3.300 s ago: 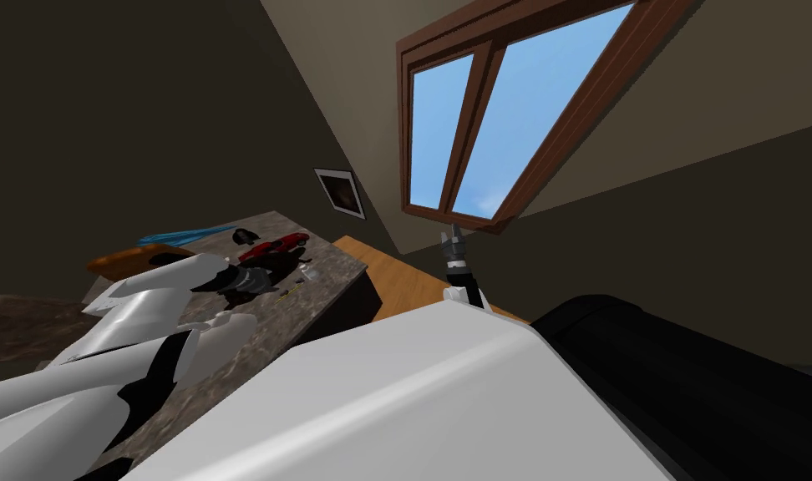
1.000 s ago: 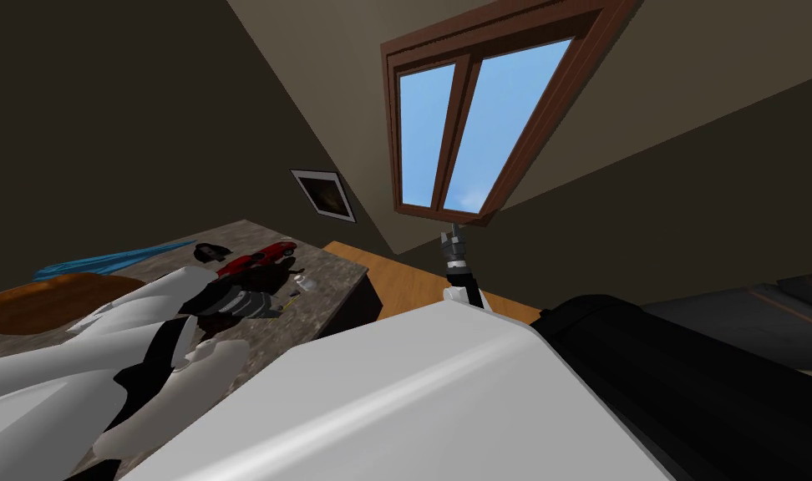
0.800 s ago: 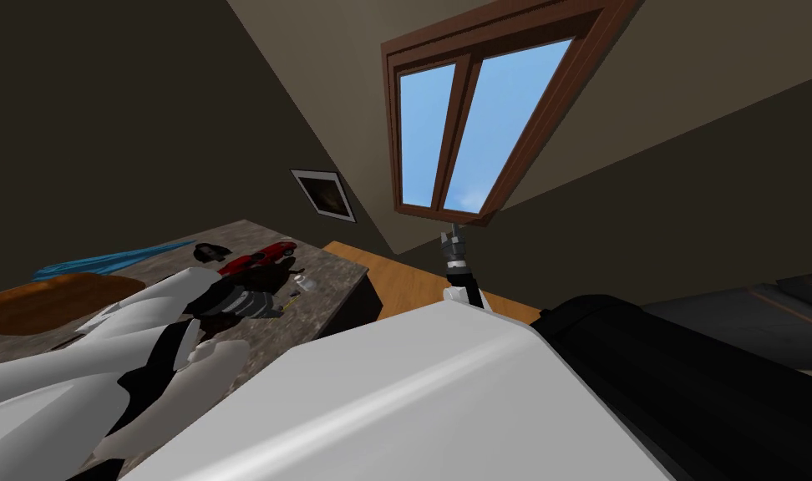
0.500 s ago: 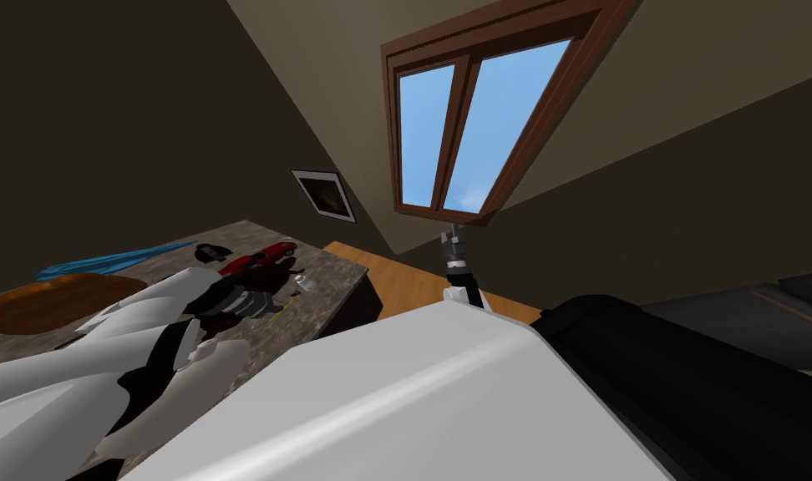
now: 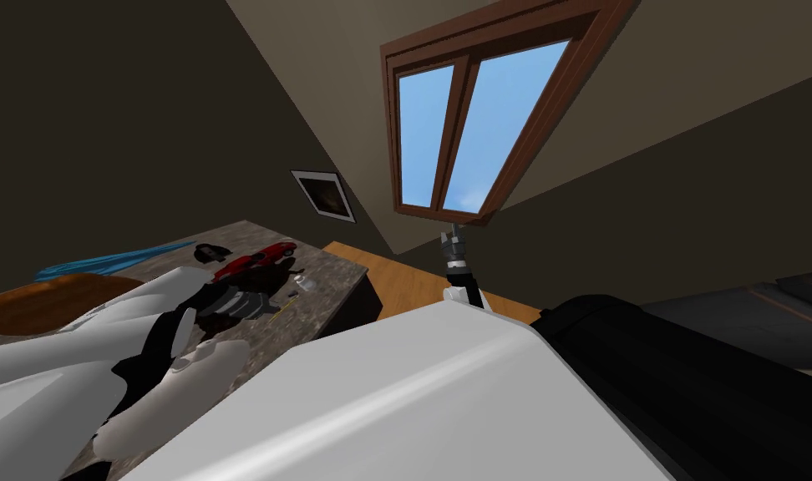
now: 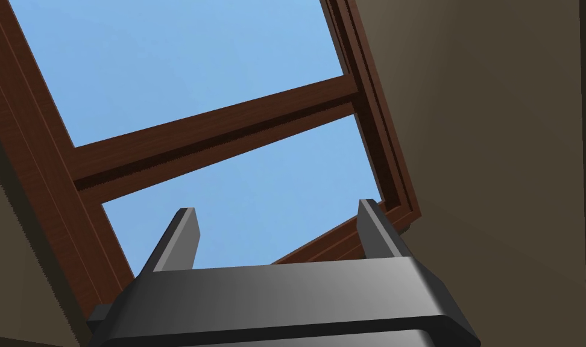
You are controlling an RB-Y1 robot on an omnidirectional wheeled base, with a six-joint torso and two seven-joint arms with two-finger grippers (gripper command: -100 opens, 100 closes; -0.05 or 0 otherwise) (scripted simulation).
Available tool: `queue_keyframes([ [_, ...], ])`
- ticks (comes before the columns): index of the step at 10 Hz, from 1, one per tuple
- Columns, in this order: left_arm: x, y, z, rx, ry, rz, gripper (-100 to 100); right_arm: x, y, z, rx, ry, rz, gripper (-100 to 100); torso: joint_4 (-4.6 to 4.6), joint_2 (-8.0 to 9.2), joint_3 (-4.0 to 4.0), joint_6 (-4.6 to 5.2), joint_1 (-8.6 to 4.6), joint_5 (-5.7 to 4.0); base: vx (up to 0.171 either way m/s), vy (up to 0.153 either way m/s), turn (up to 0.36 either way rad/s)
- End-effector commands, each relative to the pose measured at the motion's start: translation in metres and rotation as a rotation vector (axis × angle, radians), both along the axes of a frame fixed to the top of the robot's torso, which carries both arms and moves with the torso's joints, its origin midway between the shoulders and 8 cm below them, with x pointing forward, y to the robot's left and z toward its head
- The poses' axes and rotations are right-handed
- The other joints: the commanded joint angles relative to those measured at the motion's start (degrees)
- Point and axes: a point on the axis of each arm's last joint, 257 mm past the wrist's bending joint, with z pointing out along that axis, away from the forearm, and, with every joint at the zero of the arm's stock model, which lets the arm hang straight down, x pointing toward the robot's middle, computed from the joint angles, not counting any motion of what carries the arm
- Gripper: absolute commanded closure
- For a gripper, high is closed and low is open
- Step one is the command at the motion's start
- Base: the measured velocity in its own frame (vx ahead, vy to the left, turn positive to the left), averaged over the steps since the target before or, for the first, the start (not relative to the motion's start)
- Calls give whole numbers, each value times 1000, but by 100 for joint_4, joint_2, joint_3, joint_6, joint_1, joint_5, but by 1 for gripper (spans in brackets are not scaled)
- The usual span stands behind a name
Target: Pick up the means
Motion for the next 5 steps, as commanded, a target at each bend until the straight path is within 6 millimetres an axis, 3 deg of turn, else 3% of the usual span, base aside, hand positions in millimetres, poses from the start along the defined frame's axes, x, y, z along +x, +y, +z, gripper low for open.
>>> queue_keyframes([
  [1,-12,-5,-2,-40,27,41,100,0,0,0,0,0,0,0,0,0,0,0,0,0,0,0,0],
  [2,0,1,3,5,-3,-7,100,0,0,0,0,0,0,0,-1,3,1,-3,5,4,-4,-3,17],
  [5,3,1,5,8,-9,-13,100,0,0,0,0,0,0,0,-1,-4,-2,4,6,2,0,0,0],
])
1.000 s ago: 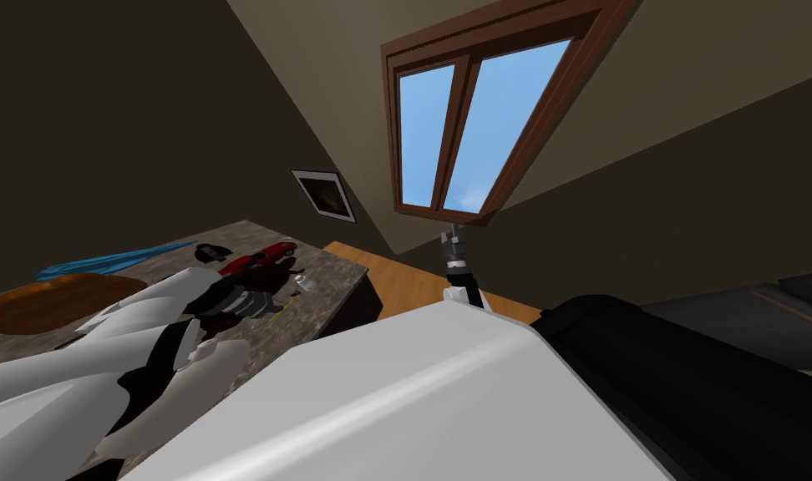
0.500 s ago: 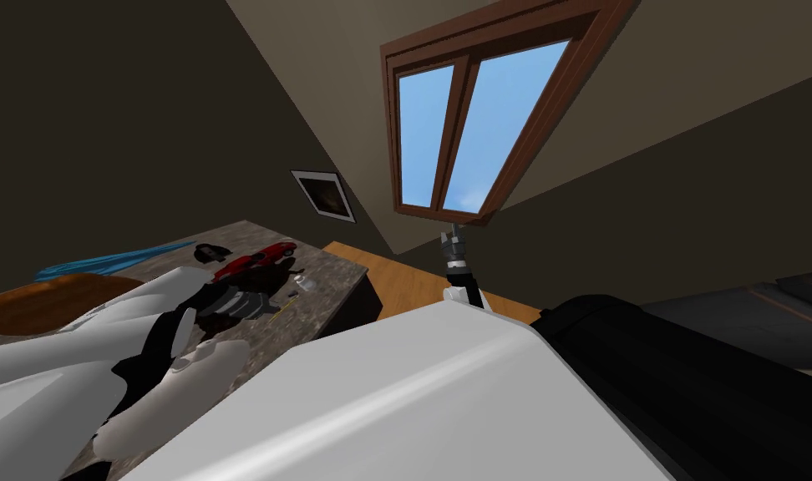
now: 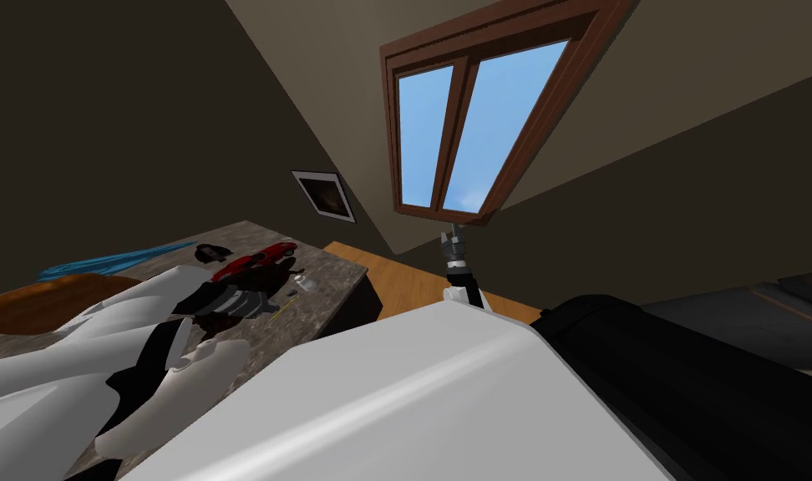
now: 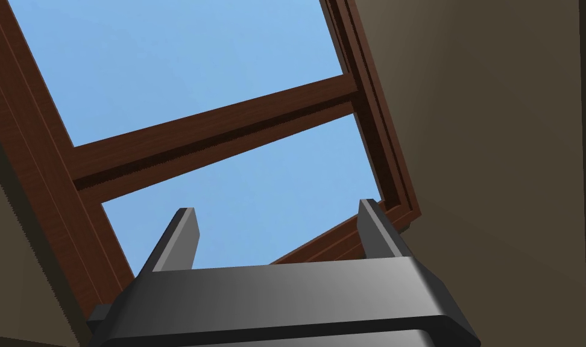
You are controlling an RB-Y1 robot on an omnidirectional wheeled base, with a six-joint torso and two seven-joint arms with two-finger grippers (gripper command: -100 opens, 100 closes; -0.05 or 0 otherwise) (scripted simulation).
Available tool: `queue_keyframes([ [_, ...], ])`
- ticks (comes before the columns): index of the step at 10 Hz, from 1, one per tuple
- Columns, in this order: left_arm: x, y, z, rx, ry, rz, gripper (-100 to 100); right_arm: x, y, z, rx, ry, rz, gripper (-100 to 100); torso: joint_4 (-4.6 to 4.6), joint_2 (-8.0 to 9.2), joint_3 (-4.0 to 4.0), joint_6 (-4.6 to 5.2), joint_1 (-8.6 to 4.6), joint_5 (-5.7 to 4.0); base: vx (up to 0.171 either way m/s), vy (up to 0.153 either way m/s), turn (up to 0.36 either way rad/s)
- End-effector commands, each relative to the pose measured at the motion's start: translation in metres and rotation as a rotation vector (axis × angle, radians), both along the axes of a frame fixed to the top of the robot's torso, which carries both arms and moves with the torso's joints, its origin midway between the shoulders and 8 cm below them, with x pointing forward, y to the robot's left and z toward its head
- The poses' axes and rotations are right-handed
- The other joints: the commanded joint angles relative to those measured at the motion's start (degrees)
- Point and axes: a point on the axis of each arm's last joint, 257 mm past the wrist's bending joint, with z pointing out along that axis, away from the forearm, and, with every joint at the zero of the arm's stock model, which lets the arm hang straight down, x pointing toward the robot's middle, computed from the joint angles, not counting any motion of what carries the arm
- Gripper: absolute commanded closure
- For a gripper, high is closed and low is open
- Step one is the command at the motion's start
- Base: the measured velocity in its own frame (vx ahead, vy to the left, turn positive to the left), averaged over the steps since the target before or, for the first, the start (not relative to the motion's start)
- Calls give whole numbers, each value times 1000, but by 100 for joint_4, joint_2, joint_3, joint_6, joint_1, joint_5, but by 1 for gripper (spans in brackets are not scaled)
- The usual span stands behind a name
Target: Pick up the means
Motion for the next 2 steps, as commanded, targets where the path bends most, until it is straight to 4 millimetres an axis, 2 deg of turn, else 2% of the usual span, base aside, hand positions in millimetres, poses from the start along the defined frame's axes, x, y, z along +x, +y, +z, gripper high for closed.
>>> queue_keyframes([
  [1,0,0,0,0,0,0,100,0,0,0,0,0,0,0,0,0,0,0,0,0,0,0,0],
  [2,0,0,0,0,0,0,0,0,0,0,0,0,0,0,0,0,0,0,0,0,0,0,0],
])
